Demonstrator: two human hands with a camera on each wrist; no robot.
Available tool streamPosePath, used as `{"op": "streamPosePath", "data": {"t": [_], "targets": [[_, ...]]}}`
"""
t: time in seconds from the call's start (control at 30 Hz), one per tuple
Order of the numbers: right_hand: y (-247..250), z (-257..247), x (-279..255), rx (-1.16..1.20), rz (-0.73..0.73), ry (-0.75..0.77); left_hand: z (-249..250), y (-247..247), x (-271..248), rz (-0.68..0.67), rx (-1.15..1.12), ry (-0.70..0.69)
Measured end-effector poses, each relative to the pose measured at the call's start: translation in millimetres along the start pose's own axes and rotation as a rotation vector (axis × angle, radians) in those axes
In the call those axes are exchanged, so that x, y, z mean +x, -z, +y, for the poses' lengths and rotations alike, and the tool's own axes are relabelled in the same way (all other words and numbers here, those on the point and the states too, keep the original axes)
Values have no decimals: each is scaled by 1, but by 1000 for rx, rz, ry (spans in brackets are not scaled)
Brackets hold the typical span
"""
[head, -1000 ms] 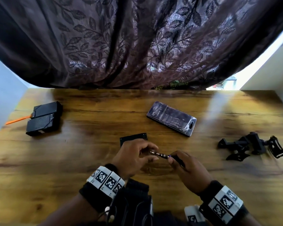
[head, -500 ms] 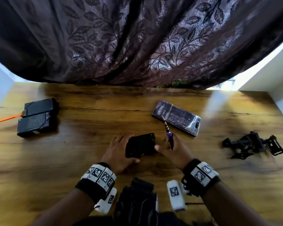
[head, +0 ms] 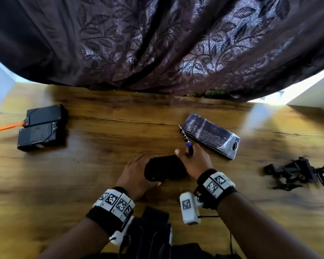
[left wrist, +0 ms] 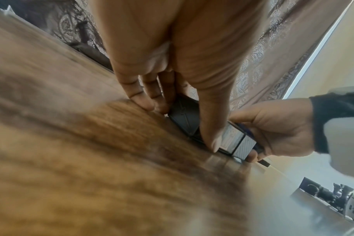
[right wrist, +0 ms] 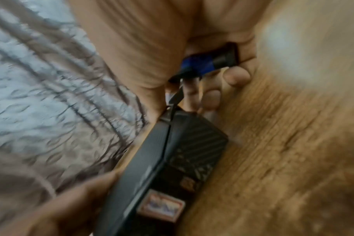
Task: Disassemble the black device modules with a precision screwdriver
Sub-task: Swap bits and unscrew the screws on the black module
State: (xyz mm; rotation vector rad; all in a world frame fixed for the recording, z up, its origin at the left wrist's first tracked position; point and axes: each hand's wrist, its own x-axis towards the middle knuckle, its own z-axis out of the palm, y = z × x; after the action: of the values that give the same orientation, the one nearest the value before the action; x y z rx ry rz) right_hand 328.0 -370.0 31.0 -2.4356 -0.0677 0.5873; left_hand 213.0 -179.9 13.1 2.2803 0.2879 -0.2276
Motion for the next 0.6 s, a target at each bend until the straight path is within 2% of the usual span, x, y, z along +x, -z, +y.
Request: {"op": "streamPosePath", "data": {"t": [0.1, 0.17, 0.27, 0.4, 0.6], "targets": [[-10, -12, -17, -237, 72, 242, -2, 0, 1, 4, -16, 61], [-19, -25, -26, -314, 56, 317, -4, 1, 3, -16, -51, 128], [-27, -42, -22, -351, 46, 228, -6, 1, 6, -44, -74, 190], [-27, -54, -5, -396, 1, 109, -7, -1, 5, -8, -94, 201], [-29, -40, -23, -448, -63, 161, -8, -1, 3, 29, -140, 155]]}}
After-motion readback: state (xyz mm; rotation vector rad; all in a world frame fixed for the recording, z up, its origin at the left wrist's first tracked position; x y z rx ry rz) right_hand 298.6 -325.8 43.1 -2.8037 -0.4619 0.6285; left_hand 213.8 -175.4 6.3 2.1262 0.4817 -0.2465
